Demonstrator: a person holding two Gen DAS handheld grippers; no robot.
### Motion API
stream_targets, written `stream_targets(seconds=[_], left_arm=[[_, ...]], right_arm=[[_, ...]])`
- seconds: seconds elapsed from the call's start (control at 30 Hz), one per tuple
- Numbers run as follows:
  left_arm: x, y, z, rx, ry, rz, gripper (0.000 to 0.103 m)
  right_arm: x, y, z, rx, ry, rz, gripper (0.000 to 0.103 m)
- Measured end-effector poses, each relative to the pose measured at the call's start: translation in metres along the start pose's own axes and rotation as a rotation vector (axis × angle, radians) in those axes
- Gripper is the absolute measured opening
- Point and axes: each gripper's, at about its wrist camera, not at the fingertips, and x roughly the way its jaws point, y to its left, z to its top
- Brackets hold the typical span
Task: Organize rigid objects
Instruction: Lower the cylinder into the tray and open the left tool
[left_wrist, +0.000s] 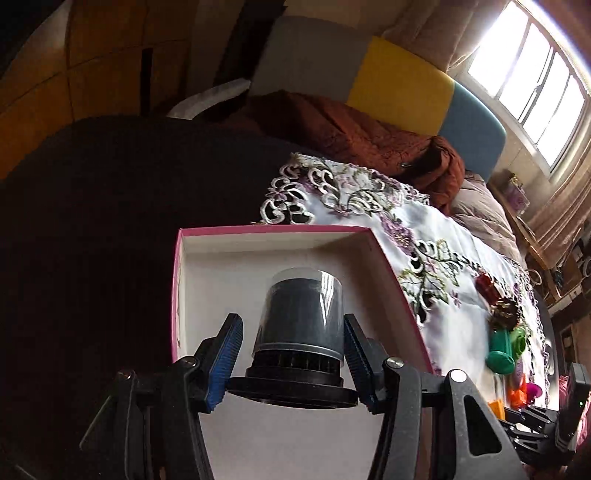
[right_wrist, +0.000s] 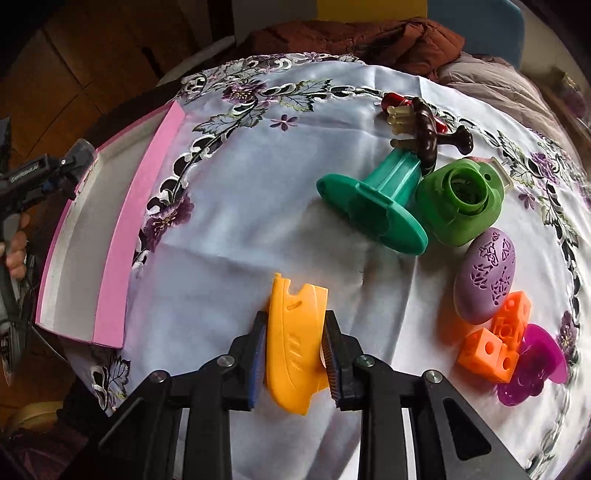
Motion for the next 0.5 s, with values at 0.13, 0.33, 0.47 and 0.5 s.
stream_targets(seconds=[0.13,0.33,0.47,0.5], left_arm=[[0.020,0.008,0.008,-0.004,0.017,0.073,0.055],[0.028,0.015,0.005,-0.016,0.032,0.143,0.055],[0.019,0.019,-0.001,-0.013,0.023,0.140,0.063],[0.015,0.019,-0.003,-0.017,0.015,0.135,0.063]], right_arm=[[0.000,0.003,0.000,-0.032,-0.009,-0.020,0.029],[0.000,0.004,0.002,-0.060,-0.018,-0.037,0.029],[0.001,0.005,0.002,-0.065,-0.018,-0.040,0.029],[0.001,0.005,0.003,-0.064,-0.019,-0.039,0.029]])
